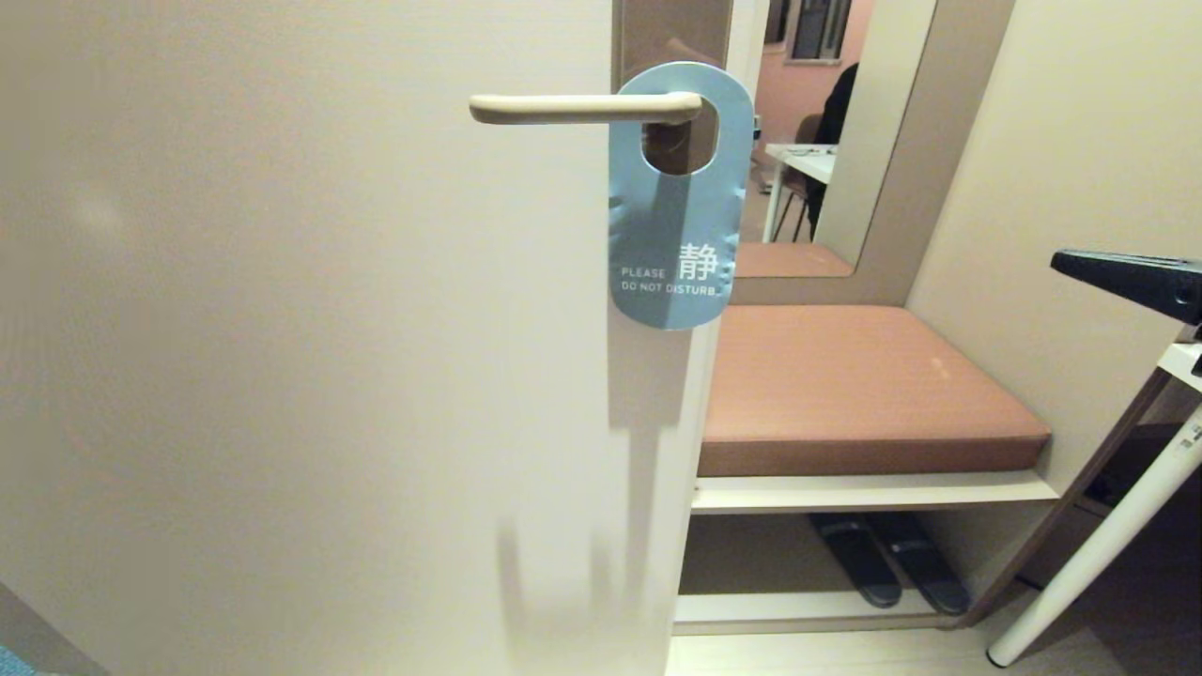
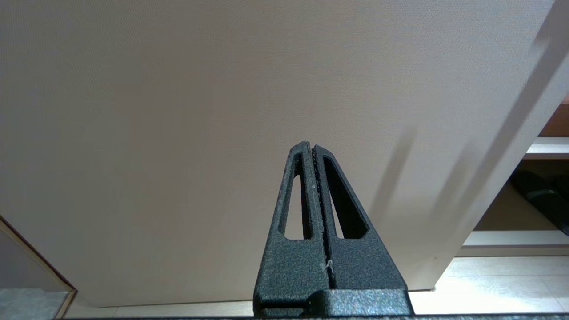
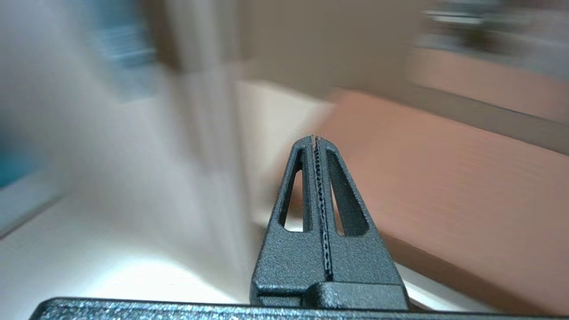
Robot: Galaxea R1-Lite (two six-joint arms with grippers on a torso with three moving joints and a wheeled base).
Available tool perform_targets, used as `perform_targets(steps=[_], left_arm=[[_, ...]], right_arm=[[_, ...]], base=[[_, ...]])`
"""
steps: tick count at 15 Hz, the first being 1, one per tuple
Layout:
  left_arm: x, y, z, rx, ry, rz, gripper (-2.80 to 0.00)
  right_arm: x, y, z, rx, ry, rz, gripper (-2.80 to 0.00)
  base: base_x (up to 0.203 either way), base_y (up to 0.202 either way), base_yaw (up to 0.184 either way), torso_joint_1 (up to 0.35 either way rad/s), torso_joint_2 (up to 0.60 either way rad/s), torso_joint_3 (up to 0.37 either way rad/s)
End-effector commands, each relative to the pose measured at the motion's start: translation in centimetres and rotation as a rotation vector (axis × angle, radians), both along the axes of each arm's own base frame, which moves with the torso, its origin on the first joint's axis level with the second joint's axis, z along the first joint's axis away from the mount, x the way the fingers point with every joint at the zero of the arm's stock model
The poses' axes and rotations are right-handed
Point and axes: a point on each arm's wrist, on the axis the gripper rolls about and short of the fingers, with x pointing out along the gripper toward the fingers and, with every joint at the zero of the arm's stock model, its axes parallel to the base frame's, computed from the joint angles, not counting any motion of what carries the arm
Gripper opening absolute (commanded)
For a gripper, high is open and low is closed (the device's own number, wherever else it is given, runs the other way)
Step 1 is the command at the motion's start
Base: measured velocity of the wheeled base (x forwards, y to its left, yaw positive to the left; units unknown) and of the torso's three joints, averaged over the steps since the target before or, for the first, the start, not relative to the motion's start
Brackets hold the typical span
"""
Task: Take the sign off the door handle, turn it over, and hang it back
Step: Take down the sign
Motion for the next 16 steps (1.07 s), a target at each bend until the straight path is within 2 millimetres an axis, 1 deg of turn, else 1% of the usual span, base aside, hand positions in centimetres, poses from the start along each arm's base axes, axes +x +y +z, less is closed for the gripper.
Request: perform_targets(steps=[1, 4, 6, 8, 11, 16], left_arm=[[0.0, 0.0, 0.0, 0.000, 0.000, 0.001, -2.80], [0.0, 0.0, 0.0, 0.000, 0.000, 0.001, -2.80], [0.0, 0.0, 0.0, 0.000, 0.000, 0.001, -2.80], [0.0, 0.0, 0.0, 0.000, 0.000, 0.001, -2.80], [0.0, 0.0, 0.0, 0.000, 0.000, 0.001, -2.80], [0.0, 0.0, 0.0, 0.000, 0.000, 0.001, -2.80]], right_arm=[[1.0, 0.5, -0.8, 0.032, 0.044, 0.264, -2.80], [2.1, 1.0, -1.0, 0.073, 0.072, 0.534, -2.80], [3.3, 2.1, -0.7, 0.080, 0.076, 0.646, -2.80], [4.7, 3.1, -0.2, 0.076, 0.069, 0.693, -2.80], [6.5, 4.3, -0.1, 0.068, 0.064, 0.735, -2.80], [9.5, 5.1, -0.4, 0.018, 0.008, 0.756, -2.80]], base=[[0.000, 0.000, 0.000, 0.000, 0.00, 0.000], [0.000, 0.000, 0.000, 0.000, 0.00, 0.000], [0.000, 0.000, 0.000, 0.000, 0.00, 0.000], [0.000, 0.000, 0.000, 0.000, 0.00, 0.000], [0.000, 0.000, 0.000, 0.000, 0.00, 0.000], [0.000, 0.000, 0.000, 0.000, 0.00, 0.000]])
